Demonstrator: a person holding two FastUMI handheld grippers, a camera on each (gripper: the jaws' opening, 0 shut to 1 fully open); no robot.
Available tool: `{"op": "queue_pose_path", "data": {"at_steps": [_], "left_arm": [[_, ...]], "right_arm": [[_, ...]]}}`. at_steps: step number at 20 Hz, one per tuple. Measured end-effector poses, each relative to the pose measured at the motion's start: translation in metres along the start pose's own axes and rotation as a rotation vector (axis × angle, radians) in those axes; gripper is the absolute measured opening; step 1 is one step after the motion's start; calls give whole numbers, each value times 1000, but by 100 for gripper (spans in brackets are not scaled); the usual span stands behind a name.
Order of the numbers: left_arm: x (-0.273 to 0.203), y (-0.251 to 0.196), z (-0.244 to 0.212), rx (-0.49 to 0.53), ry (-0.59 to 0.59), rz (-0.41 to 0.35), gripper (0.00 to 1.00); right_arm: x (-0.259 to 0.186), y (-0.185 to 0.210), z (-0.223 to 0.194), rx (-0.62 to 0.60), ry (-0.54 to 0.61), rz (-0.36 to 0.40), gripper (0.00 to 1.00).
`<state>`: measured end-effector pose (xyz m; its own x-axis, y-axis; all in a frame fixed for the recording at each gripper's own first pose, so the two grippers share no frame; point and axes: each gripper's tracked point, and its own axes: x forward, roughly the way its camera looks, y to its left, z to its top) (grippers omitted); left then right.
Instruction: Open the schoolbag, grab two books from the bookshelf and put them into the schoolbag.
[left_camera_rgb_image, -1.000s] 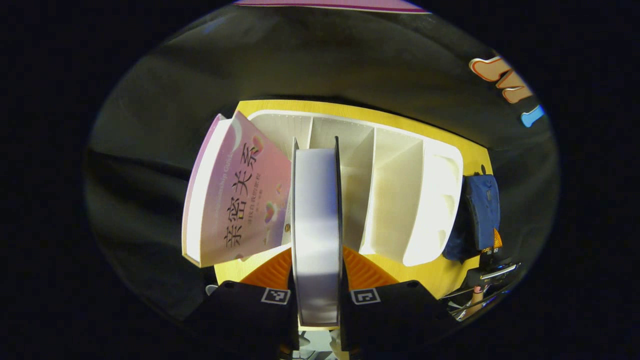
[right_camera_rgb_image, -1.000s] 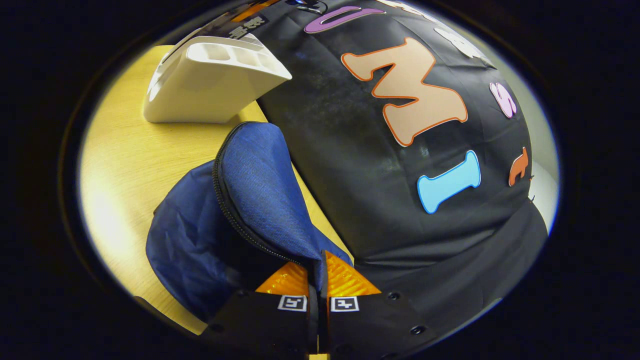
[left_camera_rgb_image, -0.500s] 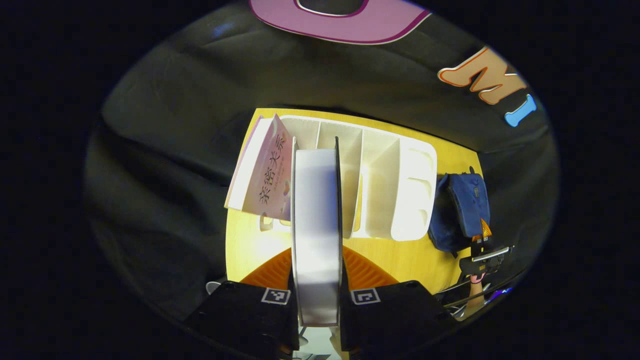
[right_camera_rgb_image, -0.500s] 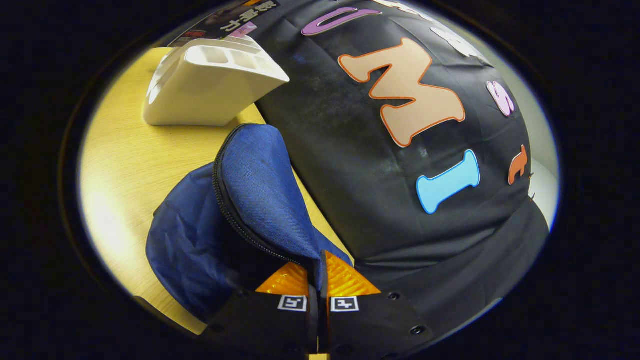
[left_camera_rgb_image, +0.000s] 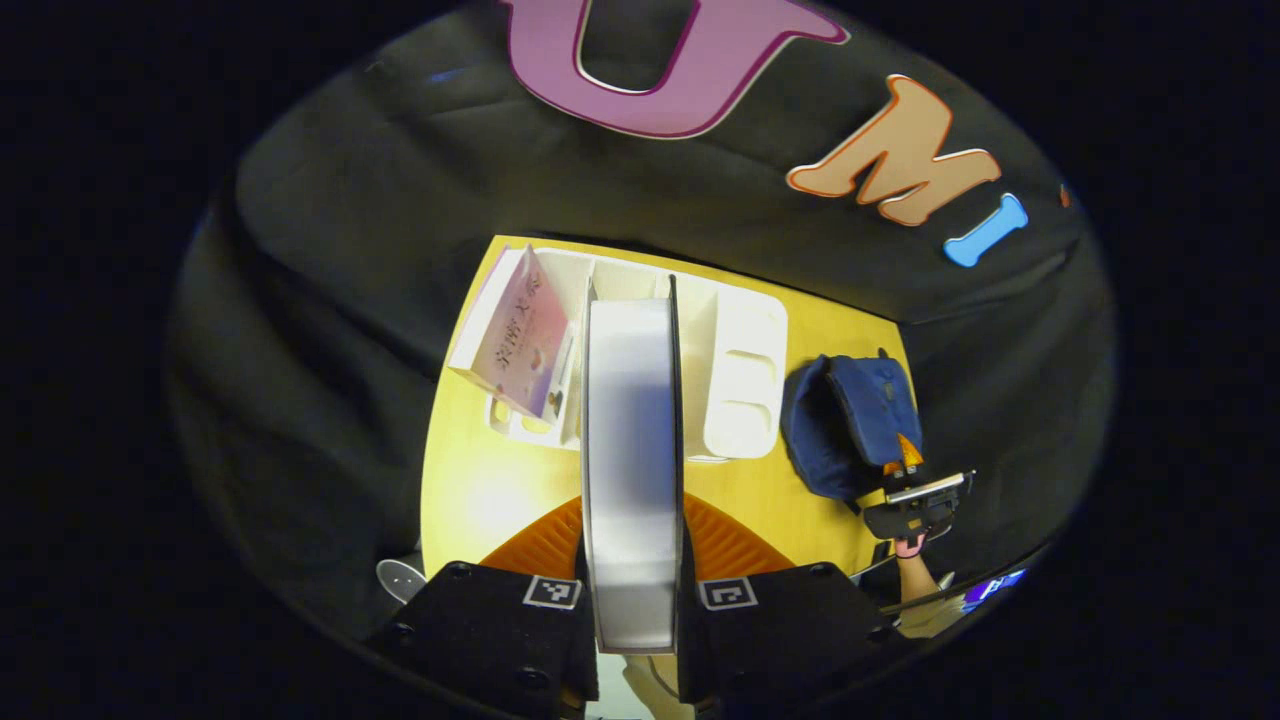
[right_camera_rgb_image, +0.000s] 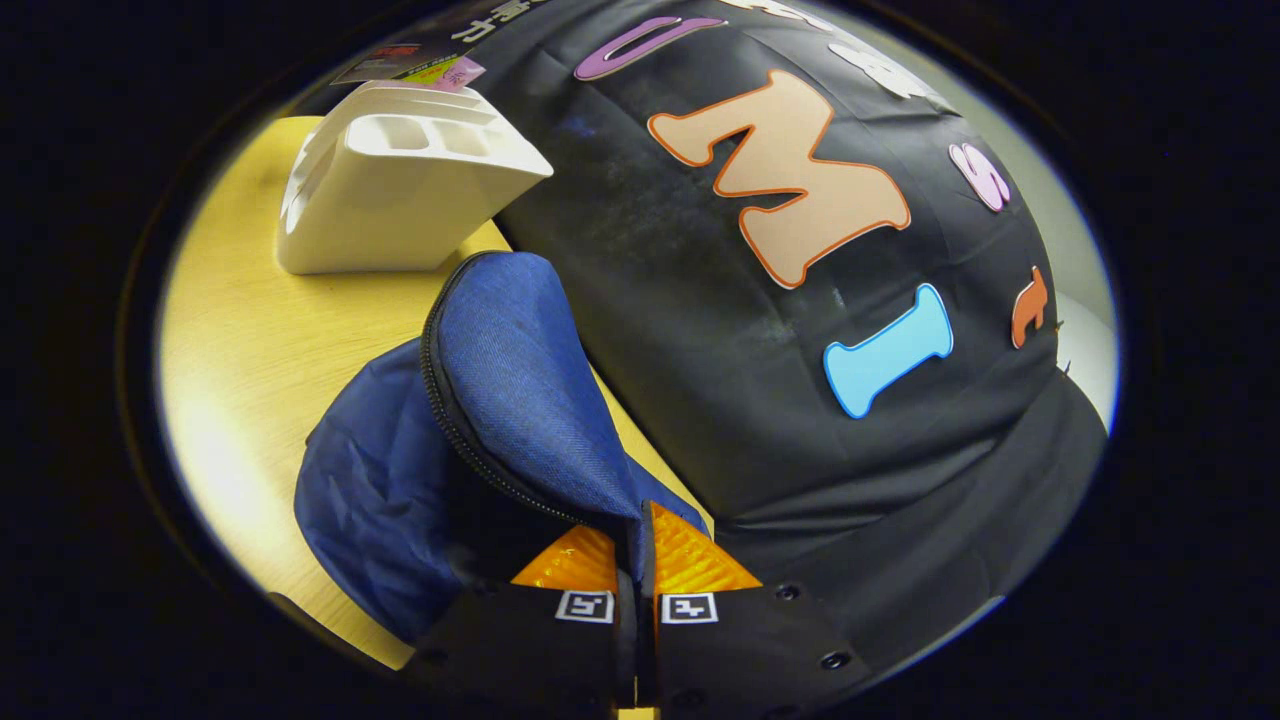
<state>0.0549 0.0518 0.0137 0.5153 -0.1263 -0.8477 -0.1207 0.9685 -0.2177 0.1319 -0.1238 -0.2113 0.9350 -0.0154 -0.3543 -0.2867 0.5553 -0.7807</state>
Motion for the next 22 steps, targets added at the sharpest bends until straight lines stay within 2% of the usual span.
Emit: {"op": "queue_pose_path", "data": {"at_steps": [1, 2, 6, 7, 11, 15, 22], "left_arm": [[-1, -12, -2, -1, -9, -30, 28], [-2, -25, -4, -5, -21, -63, 28], [6, -80, -9, -9, -47, -212, 28], [11, -92, -12, -5, -47, -242, 28], [42, -137, -21, -10, -51, -359, 29], [84, -181, -30, -77, -55, -481, 29], [163, -236, -49, -156, -39, -560, 28]], "right_arm": [[0, -2, -1, 18, 0, 0, 5], [-1, -5, -1, 35, 0, -1, 2], [-4, -13, -2, 108, 3, -1, 2], [-4, -16, -2, 123, 3, -1, 5], [-4, -22, -1, 144, -2, -10, 4], [-1, -25, -1, 177, 0, -13, 4], [-3, -39, 0, 234, -15, -15, 4]]}}
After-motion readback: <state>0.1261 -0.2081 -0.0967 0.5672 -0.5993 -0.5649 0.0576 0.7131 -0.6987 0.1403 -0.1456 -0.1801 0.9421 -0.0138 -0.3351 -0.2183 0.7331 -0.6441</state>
